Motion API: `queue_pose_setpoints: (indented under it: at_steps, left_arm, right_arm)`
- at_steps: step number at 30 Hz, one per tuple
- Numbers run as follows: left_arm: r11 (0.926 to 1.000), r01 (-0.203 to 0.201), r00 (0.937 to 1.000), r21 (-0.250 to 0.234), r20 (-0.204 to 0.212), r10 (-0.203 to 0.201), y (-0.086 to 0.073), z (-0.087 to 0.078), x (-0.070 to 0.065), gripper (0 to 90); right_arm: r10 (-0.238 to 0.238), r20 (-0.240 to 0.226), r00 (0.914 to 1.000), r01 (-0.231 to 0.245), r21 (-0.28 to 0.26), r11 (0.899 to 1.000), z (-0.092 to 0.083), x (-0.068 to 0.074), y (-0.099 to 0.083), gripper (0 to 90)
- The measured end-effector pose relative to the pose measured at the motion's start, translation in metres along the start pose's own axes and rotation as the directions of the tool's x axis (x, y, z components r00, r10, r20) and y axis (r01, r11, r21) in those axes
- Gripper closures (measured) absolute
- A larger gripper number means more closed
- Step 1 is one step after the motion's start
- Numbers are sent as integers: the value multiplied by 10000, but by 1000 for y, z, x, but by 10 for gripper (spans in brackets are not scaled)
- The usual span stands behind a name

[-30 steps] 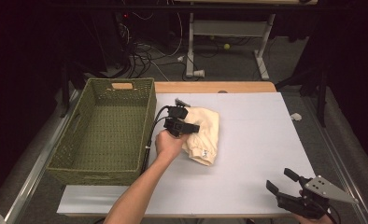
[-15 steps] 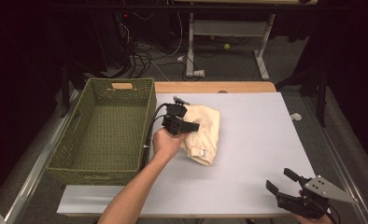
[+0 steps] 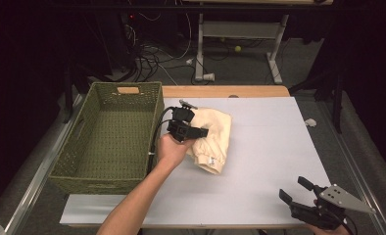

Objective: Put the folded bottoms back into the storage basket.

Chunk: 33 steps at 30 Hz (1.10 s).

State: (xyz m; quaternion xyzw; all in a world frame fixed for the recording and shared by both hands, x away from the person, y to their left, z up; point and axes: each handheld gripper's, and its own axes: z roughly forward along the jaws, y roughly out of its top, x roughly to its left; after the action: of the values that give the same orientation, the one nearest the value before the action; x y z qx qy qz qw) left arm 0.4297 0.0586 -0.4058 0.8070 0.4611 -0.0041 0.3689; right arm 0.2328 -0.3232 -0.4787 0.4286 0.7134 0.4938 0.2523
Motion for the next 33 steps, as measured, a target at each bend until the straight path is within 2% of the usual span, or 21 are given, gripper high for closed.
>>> queue_pose_setpoints:
  at_steps: [18,33]
  left_arm:
    - [9996,-256,9996,-68,147,257,-3,-19,-2,613]
    - [9988,-140,9993,-459,349,156,-7,-42,0,613]
  right_arm:
    - [6,2,10000,-6,32,10000,0,0,0,210]
    - [-1,18,10000,1,42,10000,0,0,0,211]
